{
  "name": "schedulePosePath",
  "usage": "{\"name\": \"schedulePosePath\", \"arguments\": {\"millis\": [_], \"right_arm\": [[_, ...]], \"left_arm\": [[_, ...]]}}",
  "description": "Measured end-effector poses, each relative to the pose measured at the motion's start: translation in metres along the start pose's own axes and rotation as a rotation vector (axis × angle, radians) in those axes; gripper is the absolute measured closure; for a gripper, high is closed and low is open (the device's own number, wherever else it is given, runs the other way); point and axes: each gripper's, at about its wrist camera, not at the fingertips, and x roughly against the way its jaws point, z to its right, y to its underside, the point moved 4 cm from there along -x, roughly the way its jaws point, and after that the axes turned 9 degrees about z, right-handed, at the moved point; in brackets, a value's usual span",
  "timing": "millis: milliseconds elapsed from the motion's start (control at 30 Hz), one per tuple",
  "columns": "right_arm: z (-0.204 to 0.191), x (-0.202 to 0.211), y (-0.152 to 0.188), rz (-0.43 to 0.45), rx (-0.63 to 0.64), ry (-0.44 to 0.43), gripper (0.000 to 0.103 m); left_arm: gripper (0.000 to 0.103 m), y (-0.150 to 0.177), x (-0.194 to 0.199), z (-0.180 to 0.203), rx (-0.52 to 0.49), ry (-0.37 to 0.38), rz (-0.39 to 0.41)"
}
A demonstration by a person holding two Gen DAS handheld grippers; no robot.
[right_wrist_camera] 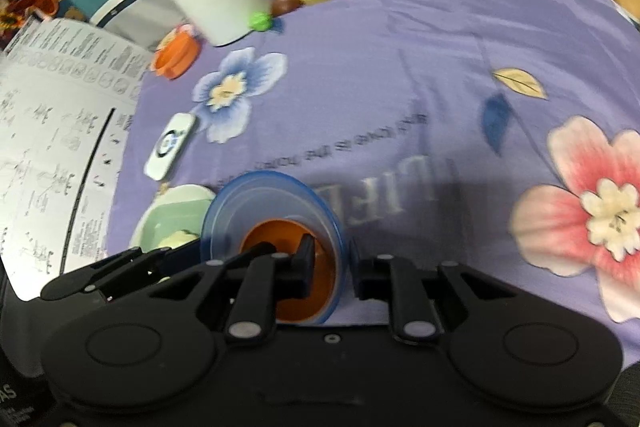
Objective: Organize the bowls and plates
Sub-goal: 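Carry the nested bowls over the stacked plates and lower them on top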
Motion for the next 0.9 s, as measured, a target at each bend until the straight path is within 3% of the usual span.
{"name": "schedulePosePath", "arguments": {"millis": [467, 900], "right_arm": [[-0.116, -0.042, -0.002, -0.136, 0.116, -0.117, 0.084], [-0.128, -0.061, 0.015, -0.201, 0.157, -0.086, 0.084]], "left_arm": [[0.065, 0.007, 0.038, -0.110, 0.136, -0.123, -0.010], [0.065, 0.026, 0.026, -0.128, 0.168, -0.110, -0.055]]}}
